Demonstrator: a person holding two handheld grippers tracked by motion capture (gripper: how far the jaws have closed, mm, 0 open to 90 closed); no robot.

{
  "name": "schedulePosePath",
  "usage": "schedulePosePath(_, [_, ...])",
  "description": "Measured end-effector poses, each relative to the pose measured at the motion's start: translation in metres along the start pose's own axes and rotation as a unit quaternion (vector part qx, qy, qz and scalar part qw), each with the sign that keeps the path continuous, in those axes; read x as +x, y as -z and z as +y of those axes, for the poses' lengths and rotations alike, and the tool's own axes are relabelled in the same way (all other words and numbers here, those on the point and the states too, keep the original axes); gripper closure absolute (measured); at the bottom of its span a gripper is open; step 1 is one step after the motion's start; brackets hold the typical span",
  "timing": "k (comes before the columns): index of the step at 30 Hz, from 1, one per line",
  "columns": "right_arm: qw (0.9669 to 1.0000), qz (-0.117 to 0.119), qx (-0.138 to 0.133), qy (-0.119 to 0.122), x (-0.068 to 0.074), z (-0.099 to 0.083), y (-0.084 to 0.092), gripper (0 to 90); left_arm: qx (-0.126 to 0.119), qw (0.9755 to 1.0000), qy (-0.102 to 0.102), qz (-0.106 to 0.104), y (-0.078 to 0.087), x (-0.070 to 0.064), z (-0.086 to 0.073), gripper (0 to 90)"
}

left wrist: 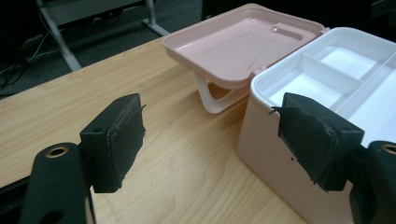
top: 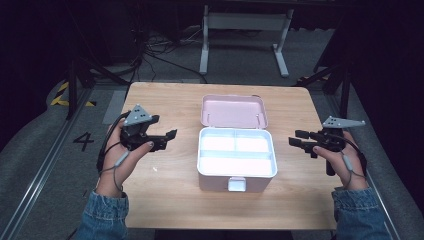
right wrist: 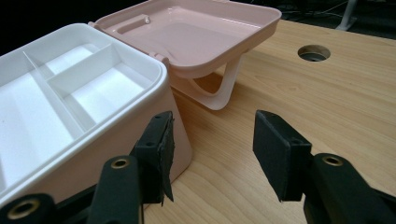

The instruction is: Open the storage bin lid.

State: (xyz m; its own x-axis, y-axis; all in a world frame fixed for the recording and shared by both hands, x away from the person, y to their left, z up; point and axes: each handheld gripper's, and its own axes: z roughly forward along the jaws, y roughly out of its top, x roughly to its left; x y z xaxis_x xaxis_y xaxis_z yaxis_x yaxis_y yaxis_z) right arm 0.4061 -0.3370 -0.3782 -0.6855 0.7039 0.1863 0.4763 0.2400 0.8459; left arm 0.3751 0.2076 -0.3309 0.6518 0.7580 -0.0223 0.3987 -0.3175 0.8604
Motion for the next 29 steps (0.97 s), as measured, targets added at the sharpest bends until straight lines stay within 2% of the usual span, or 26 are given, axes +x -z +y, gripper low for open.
schedulePosePath(4, [1.0000,-0.001,0.003,-0.001,-0.001,-0.002,0.002,49.2,0.007,0.9999,0.010,0.008,0.006,0.004,-0.014,23.2])
schedulePosePath(12, [0.9999,-0.003,0.012,-0.003,-0.002,-0.006,0.003,49.2,0.036,0.9988,0.008,0.033,0.008,0.011,-0.033,23.1])
schedulePosePath(19, [0.9997,-0.012,0.021,-0.003,-0.005,-0.011,0.002,49.2,0.084,0.9945,0.008,0.062,0.001,0.019,-0.053,23.1])
schedulePosePath(20, [0.9996,-0.013,0.023,-0.006,-0.005,-0.011,0.002,49.1,0.091,0.9937,0.020,0.061,-0.001,0.020,-0.055,23.0])
schedulePosePath(25, [0.9996,-0.014,0.025,-0.007,-0.006,-0.012,0.002,49.1,0.121,0.9888,0.047,0.073,-0.009,0.024,-0.065,22.8])
schedulePosePath(27, [0.9996,-0.014,0.024,-0.008,-0.005,-0.012,0.002,49.2,0.120,0.9888,0.048,0.074,-0.011,0.025,-0.067,23.0])
schedulePosePath(29, [0.9996,-0.013,0.024,-0.008,-0.005,-0.012,0.001,49.2,0.114,0.9901,0.051,0.064,-0.012,0.025,-0.067,23.0])
